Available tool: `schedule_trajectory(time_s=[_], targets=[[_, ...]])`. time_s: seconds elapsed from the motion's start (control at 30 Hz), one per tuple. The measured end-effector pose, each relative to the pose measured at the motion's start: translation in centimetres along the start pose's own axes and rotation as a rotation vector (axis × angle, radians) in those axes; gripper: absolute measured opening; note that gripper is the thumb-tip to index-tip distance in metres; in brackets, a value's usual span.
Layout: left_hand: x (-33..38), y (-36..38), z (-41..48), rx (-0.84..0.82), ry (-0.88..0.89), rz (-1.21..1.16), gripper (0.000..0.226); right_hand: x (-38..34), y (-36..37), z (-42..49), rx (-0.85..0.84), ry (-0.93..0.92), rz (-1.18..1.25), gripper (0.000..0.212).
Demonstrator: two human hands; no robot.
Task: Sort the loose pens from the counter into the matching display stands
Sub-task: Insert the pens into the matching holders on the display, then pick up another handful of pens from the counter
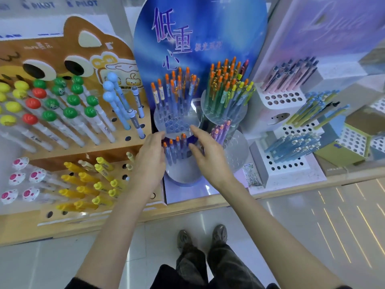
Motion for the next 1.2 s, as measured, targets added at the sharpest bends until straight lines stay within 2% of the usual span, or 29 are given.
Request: schedule_trajectory(time_s=[0.07,0.13,0.17,0.2,0.27,0.37,0.43,0.57,0.67,0.7,0.77,0.87,1.07,1.2], targets=[[1.4,-1.0,-1.9,0.180,0.114,0.011,0.035,0.4,-1.7,-1.8,-0.027,0.121,0.144,0.038],[2.9,-1.0,-4.7,0.238,0.215,-0.100,0.029,1.7,-3.7,-4.8,-0.063,0.269,0.284,0.028],[3.2,-0.1,-6.3,0.173,0.220,-0.186,0.025,2.6,-4.8,-6.5,-0.060,0.336,0.320,0.024],[3.5,1.4,-7.7,0.039,0.163,-0.294,0.021,3.7,-6.2,-8.5,-0.041,0.403,0.349,0.022],[4.1,6.2,-10.7,-0.314,-0.079,-0.472,0.025,6.4,-9.3,-12.7,0.024,0.560,0.382,0.020],[5.7,13.5,-15.4,-0.720,-0.314,-0.448,0.031,11.2,-15.0,-19.9,0.163,0.800,0.300,0.018],[7.9,17.1,-17.6,-0.897,-0.304,-0.369,0.028,13.9,-19.2,-24.7,0.279,0.921,0.251,0.015],[14.8,23.6,-19.7,-1.088,-0.080,-0.267,0.021,17.2,-26.9,-32.0,0.493,1.052,0.226,0.013],[20.4,29.4,-20.6,-1.096,0.037,-0.224,0.009,20.3,-32.2,-34.8,0.549,1.081,0.197,0.017],[22.2,31.2,-21.0,-1.097,0.064,-0.189,0.011,21.5,-34.0,-35.4,0.543,1.086,0.184,0.019],[25.0,34.1,-22.2,-1.122,0.072,-0.118,0.015,24.0,-37.5,-35.9,0.534,1.097,0.165,0.022],[28.2,36.4,-23.6,-1.132,0.083,-0.070,0.006,27.6,-42.7,-34.9,0.541,1.080,0.174,0.022],[32.1,37.6,-24.0,-0.955,-0.024,-0.101,0.015,33.0,-51.7,-30.1,0.481,0.990,0.242,0.012],[37.2,43.3,-22.8,-0.919,-0.062,-0.111,0.015,37.2,-56.8,-27.7,0.448,0.943,0.231,0.013]])
Point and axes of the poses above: each hand's wrist, its own z-axis towards the middle knuckle, its own y-axis out of the palm, x = y × z, the point moved 3 cm from there along z, towards the middle knuckle, and after that the axes turned 10 degrees about x, right-handed, at the moved point
